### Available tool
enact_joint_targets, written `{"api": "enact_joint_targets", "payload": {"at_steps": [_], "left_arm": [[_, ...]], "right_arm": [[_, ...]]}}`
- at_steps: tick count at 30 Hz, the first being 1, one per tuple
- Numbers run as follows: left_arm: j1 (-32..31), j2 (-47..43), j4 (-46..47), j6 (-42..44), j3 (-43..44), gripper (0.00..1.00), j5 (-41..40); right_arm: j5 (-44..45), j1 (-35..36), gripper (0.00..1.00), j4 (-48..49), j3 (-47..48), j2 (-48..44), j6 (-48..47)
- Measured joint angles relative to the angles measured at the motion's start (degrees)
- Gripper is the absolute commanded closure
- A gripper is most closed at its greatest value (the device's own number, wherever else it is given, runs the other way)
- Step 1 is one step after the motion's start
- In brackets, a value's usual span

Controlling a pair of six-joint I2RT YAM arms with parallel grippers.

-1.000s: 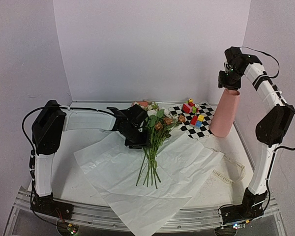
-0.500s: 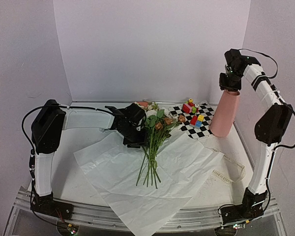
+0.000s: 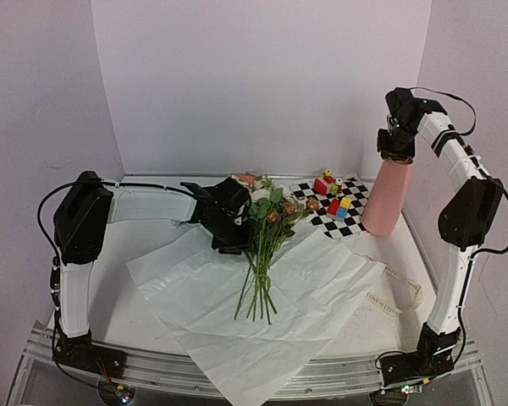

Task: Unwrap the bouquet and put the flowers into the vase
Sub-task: Move the vase to the center of the board.

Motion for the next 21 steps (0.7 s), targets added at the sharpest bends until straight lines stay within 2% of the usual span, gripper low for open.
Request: {"api": "enact_joint_targets", "payload": {"at_steps": [10, 21], "left_arm": [[0.0, 0.0, 0.0, 0.1, -1.3, 0.53, 0.1], [0.1, 0.0, 0.0, 0.4, -1.3, 0.53, 1.0]], "right_arm": [[-0.5, -0.3, 1.00, 0.8, -0.2, -0.3, 0.4], [-1.3, -0.4, 1.00, -2.9, -2.9, -4.0, 0.5]]}}
